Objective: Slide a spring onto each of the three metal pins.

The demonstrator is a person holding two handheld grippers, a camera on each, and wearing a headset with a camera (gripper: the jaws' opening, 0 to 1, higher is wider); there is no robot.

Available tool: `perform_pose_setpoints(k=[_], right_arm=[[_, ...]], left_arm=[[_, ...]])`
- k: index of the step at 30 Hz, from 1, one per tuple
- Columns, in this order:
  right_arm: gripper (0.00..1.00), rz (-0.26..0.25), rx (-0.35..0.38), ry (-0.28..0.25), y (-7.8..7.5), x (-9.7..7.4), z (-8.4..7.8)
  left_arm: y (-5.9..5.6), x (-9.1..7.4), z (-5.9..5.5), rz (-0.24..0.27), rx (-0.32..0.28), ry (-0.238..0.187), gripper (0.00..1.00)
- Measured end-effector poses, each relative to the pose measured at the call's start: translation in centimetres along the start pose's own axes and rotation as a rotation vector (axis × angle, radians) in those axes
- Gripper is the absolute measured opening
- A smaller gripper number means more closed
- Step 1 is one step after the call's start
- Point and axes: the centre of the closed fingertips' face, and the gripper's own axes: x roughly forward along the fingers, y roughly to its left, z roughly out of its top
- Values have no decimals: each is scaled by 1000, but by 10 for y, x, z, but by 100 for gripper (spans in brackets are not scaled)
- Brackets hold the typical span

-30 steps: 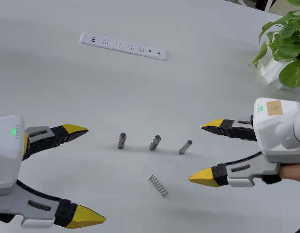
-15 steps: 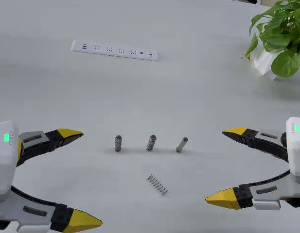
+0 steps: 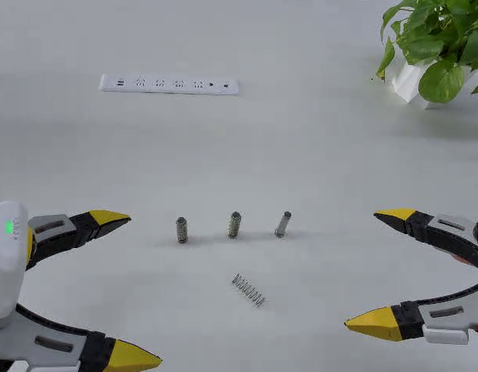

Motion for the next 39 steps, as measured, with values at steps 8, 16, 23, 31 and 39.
perform_pose_setpoints(k=[8, 16, 23, 31, 39], right_arm=[[98, -25, 15, -28, 1, -8, -4], [96, -48, 32, -46, 2, -14, -9], [95, -68, 48, -61, 1, -19, -12], [94, -84, 61, -60, 0, -20, -16], [93, -91, 69, -69, 0, -20, -18]], left_arm=[[-12, 17, 7, -62, 85, 68, 92], [-15, 48, 9, -117, 164, 137, 80], [-14, 71, 0, -161, 264, 219, 67], [-7, 86, -12, -170, 405, 325, 50], [-4, 103, -21, -166, 487, 405, 38]])
